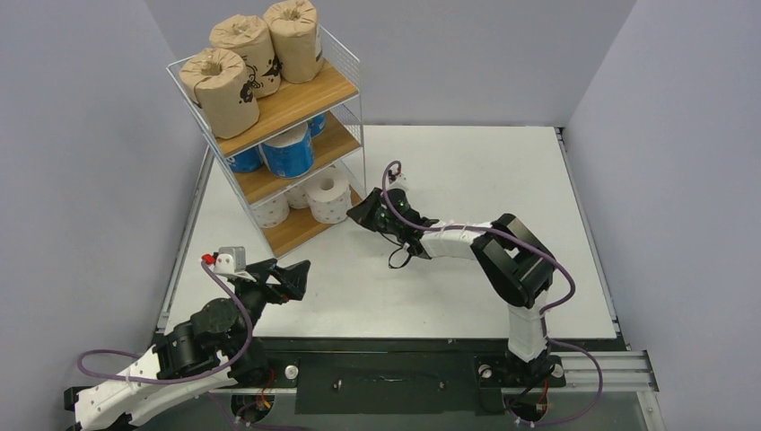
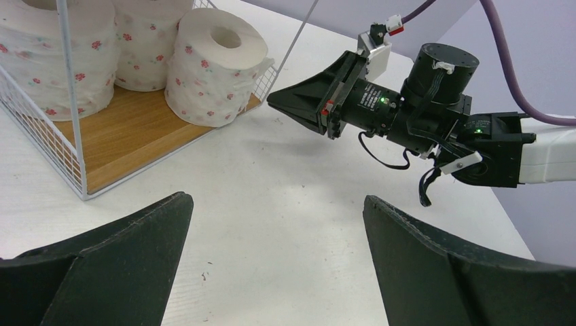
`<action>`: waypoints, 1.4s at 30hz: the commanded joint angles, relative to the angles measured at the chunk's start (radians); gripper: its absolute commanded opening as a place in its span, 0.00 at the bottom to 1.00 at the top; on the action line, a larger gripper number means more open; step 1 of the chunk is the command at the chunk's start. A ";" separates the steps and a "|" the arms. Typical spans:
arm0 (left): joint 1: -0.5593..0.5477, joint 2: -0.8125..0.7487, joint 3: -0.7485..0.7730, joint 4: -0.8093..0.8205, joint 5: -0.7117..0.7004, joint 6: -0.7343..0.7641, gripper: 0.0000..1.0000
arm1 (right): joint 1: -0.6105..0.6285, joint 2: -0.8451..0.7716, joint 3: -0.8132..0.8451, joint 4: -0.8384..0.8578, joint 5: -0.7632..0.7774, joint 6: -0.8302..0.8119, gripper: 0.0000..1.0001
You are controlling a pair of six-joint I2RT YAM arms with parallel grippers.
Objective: Place and organize the paper towels onto the shelf
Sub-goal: Place the paper towel on the shelf, then reset both arms
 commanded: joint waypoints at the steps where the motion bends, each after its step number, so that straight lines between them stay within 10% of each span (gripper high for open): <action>1: 0.004 0.006 0.025 0.048 0.012 -0.001 0.97 | 0.047 0.005 0.013 0.054 -0.020 0.006 0.00; 31: 0.004 0.021 0.008 0.065 0.015 0.001 0.97 | -0.046 0.169 0.218 0.062 -0.020 0.040 0.00; 42: 0.003 0.129 0.059 -0.020 -0.074 -0.047 0.96 | -0.056 -0.135 -0.071 -0.016 0.007 -0.089 0.19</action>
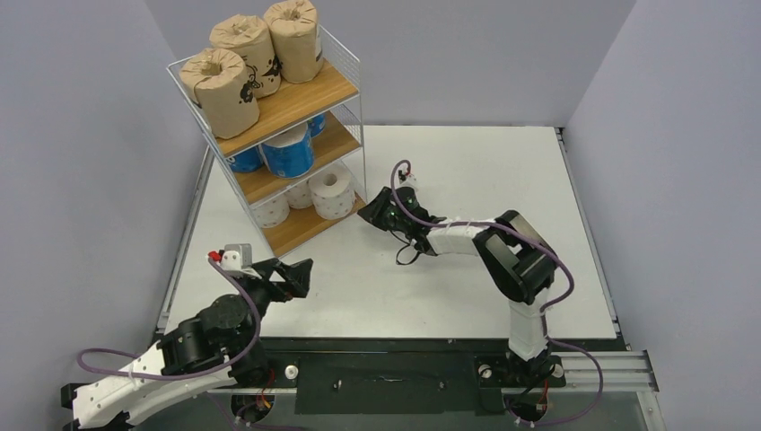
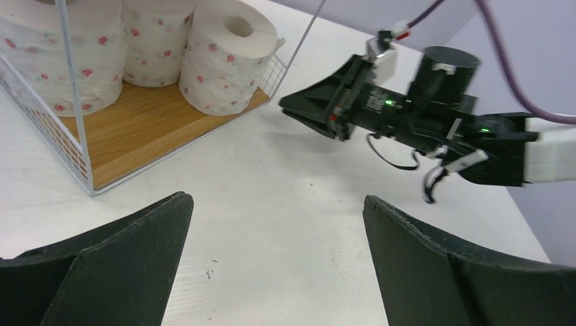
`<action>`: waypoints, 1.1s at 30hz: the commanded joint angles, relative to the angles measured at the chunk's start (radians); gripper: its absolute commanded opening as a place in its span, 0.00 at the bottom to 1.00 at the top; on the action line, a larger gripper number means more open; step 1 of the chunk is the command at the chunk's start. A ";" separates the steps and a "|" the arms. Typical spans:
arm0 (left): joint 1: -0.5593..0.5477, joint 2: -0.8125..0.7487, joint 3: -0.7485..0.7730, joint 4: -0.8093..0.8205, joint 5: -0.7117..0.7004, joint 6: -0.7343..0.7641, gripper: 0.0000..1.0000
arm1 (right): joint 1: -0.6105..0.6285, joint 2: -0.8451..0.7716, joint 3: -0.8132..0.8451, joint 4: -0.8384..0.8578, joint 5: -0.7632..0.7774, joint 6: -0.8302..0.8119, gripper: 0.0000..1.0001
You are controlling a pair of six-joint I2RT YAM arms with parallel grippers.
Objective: Place and organize the paper towels onto the shelf
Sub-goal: Reset both arms
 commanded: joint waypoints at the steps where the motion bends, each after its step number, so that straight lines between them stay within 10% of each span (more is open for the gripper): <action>1: 0.003 0.111 0.072 -0.052 -0.081 -0.064 0.96 | -0.006 -0.222 -0.114 -0.049 0.051 -0.115 0.22; 6: 0.004 0.311 0.134 -0.138 -0.150 -0.196 0.96 | -0.006 -0.425 -0.256 -0.174 0.127 -0.214 0.53; 33: 0.003 0.777 0.282 -0.213 -0.173 -0.666 0.96 | -0.021 -1.375 -0.722 -0.642 0.732 -0.166 0.73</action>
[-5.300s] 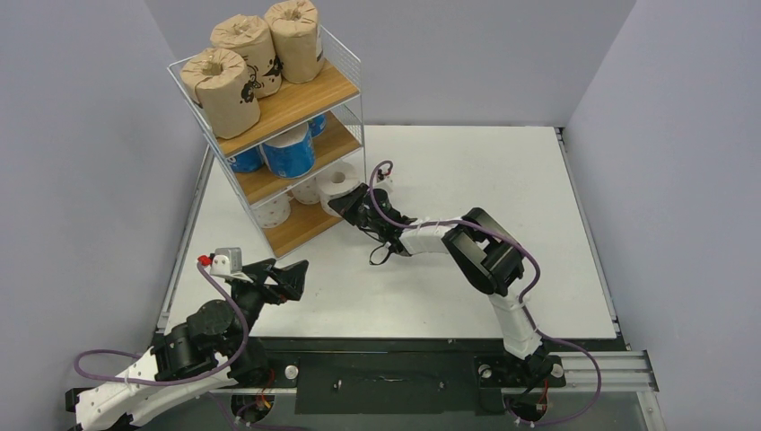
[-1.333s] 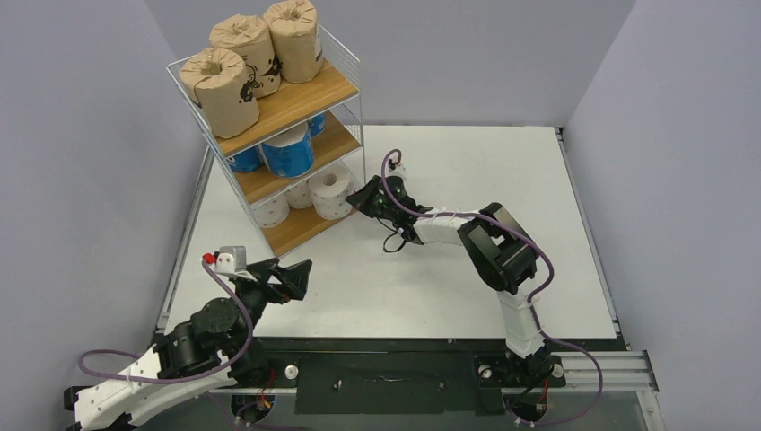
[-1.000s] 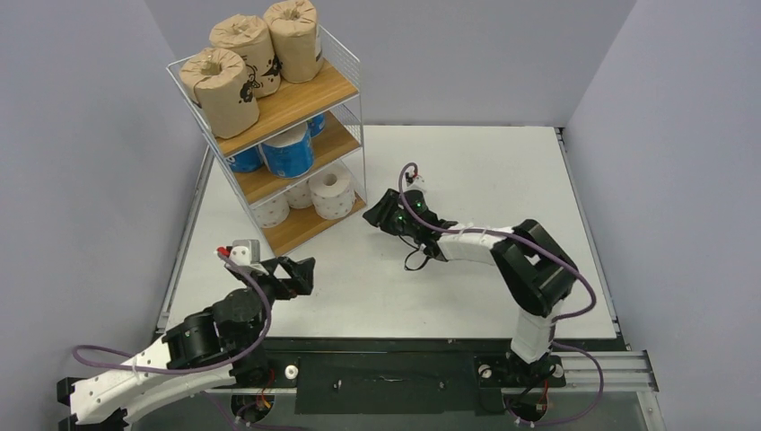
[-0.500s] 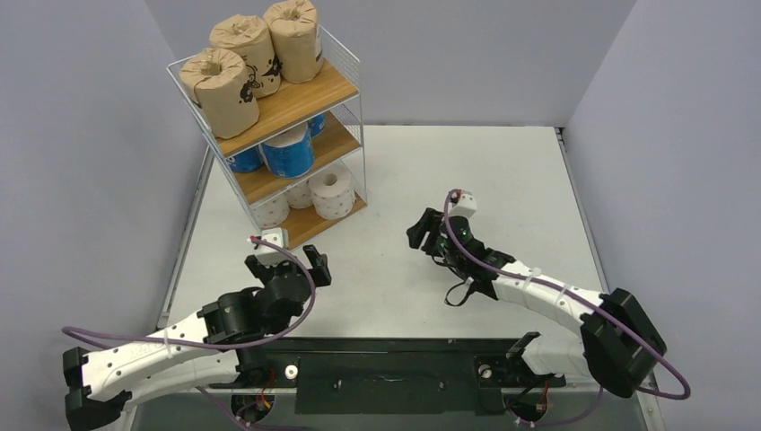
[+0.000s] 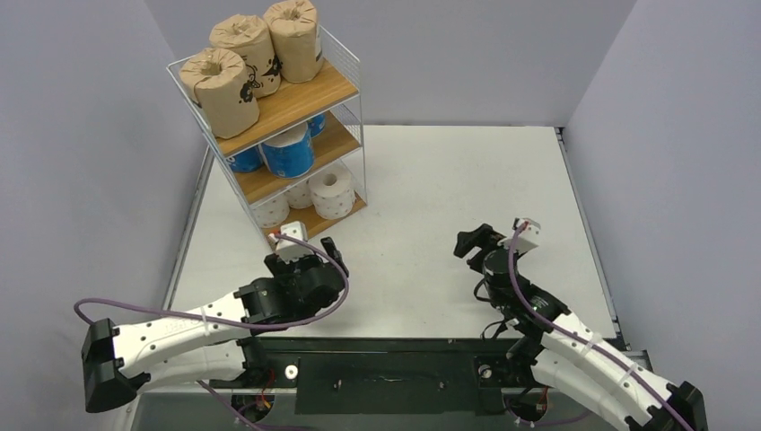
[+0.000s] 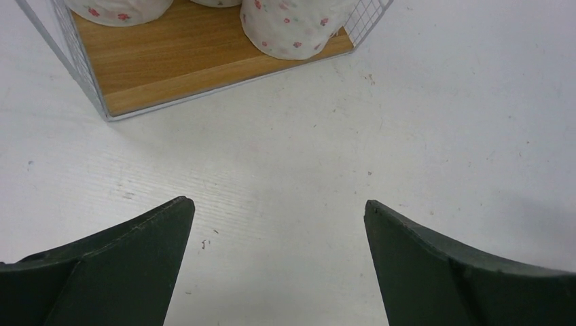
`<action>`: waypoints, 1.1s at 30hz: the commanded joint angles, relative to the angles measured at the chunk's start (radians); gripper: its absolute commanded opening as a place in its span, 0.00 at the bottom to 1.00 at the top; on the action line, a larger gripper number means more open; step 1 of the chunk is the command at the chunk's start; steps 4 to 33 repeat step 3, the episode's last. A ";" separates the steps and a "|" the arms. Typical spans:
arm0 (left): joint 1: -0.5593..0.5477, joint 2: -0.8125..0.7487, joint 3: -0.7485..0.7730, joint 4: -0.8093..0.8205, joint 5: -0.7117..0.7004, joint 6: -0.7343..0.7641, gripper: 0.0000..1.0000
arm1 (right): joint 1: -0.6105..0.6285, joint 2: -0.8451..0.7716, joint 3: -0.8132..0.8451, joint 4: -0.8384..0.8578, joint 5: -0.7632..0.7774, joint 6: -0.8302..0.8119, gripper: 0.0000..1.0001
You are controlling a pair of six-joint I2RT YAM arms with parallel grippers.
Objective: Place and organize the paper towels onto the shelf
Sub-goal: Reset both arms
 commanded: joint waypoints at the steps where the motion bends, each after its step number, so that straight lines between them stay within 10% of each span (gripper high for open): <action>1: 0.003 0.032 0.059 -0.024 -0.016 -0.142 0.96 | -0.009 -0.092 -0.034 -0.059 0.105 0.053 0.76; 33: 0.003 0.043 0.057 -0.015 -0.016 -0.140 0.96 | -0.008 -0.123 -0.028 -0.075 0.113 0.056 0.79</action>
